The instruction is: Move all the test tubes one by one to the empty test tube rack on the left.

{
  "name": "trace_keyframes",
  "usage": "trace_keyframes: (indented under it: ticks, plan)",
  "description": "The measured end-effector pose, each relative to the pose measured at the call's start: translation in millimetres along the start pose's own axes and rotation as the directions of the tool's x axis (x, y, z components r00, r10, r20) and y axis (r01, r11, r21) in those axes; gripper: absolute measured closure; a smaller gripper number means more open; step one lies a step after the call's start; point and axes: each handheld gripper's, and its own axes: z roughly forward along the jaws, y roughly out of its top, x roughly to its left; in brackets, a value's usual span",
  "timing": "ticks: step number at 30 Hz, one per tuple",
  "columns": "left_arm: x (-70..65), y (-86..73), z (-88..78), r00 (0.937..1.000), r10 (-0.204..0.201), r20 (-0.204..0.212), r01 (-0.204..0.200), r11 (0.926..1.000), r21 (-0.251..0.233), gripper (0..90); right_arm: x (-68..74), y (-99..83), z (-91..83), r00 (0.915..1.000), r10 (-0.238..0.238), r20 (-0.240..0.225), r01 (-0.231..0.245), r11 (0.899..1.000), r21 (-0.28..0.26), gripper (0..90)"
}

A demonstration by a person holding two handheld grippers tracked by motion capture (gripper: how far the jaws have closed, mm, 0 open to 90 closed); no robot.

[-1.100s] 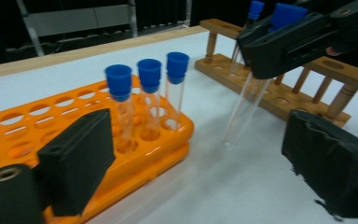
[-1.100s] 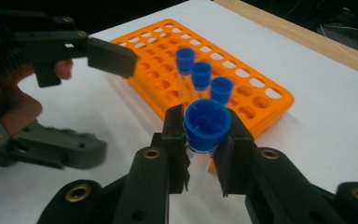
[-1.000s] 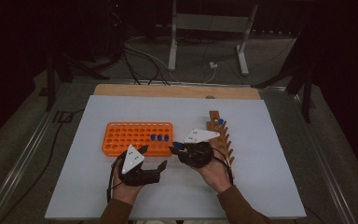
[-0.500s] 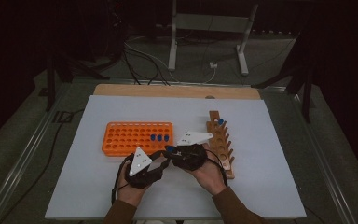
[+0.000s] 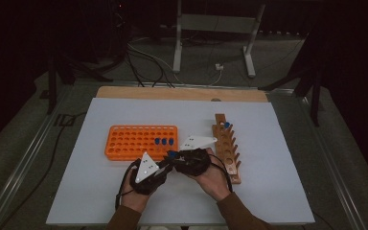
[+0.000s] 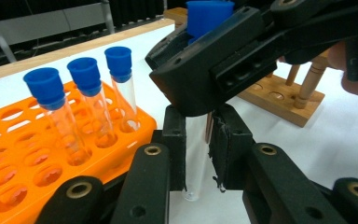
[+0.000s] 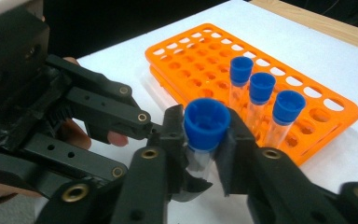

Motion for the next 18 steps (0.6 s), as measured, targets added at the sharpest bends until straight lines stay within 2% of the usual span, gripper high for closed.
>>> trace_keyframes:
  ticks: [5, 9, 12, 17, 18]
  plan:
    - [3.7, -1.2, -0.7, 0.9998, -0.013, -0.015, 0.013, 0.9999, 0.003, 78.3, -4.7, -1.7, -4.4, 0.9993, 0.033, -0.018, -0.033, 0.999, -0.029, 53.7]
    - [6.3, -1.9, -1.4, 0.9994, -0.023, -0.025, 0.023, 0.9997, 0.006, 78.4, -9.2, -2.1, -8.0, 0.9988, 0.047, -0.014, -0.048, 0.998, -0.035, 40.4]
    - [8.2, -1.9, -2.7, 0.9994, -0.025, -0.023, 0.025, 0.9997, 0.003, 78.4, -10.7, -3.7, -12.4, 0.9991, 0.042, 0.006, -0.042, 0.998, -0.046, 34.1]
    - [11.3, -1.5, -5.5, 0.999, -0.032, -0.03, 0.032, 0.9995, -0.002, 78.4, -13.4, -6.0, -20.1, 0.9986, 0.031, 0.042, -0.029, 0.998, -0.056, 14.6]
    - [11.9, -1.3, -6.2, 0.9989, -0.034, -0.032, 0.034, 0.9994, -0.004, 78.4, -14.4, -6.7, -22.1, 0.9984, 0.03, 0.047, -0.027, 0.998, -0.062, 13.1]
